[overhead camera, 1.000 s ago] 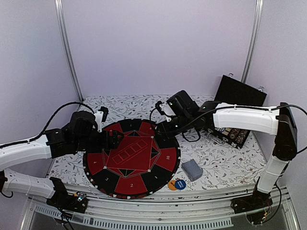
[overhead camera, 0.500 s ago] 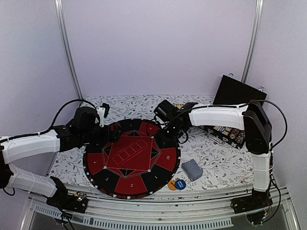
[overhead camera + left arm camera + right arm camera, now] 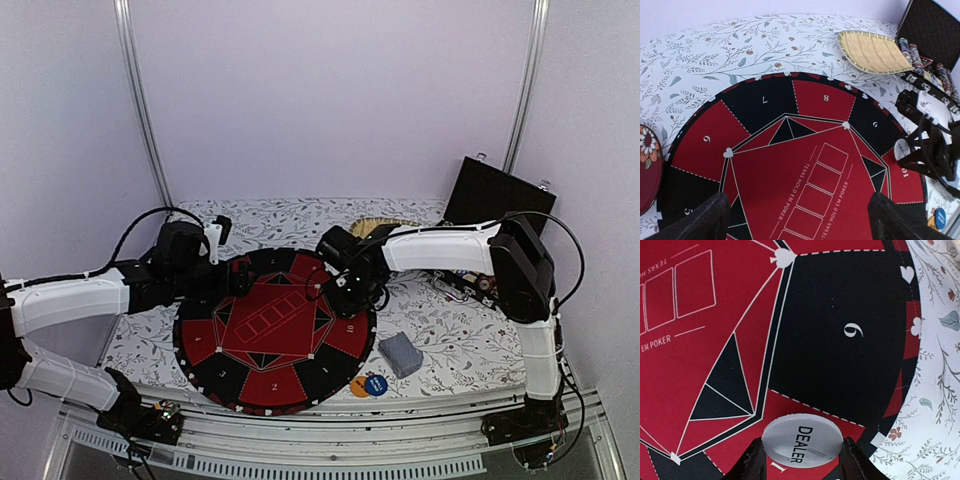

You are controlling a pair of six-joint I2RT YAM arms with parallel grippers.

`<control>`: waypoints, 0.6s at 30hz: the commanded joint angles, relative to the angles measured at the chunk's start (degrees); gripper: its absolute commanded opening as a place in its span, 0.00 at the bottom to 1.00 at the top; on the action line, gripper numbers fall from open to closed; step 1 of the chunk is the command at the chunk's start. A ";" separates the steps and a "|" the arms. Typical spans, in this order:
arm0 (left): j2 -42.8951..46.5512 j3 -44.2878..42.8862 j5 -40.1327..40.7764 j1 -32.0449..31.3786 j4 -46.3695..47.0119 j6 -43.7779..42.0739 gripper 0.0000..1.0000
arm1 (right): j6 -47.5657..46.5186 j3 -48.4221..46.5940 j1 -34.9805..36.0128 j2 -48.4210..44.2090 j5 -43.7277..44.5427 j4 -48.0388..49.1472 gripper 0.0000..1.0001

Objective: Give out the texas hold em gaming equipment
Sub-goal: Place the dealer button at position 9.

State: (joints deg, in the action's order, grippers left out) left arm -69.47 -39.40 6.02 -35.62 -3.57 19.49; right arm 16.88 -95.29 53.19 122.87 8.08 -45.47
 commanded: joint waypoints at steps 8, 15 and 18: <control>-0.09 -0.16 0.56 1.33 2.28 -0.33 0.98 | -2.68 -6.40 0.18 5.92 -0.52 -1.81 0.21; -0.39 -0.58 0.57 1.61 1.85 -0.50 0.98 | -3.52 -8.86 0.16 8.61 -0.60 -3.14 0.21; -0.31 -0.68 0.75 1.71 1.60 -0.59 0.98 | -3.38 -8.72 0.24 8.78 -0.32 -4.40 0.24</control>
State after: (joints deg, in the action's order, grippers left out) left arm -69.47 -39.38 6.48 -34.79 -2.42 19.49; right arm 14.02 -102.83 53.19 130.02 7.57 -47.48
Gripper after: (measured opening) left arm 0.984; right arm 0.463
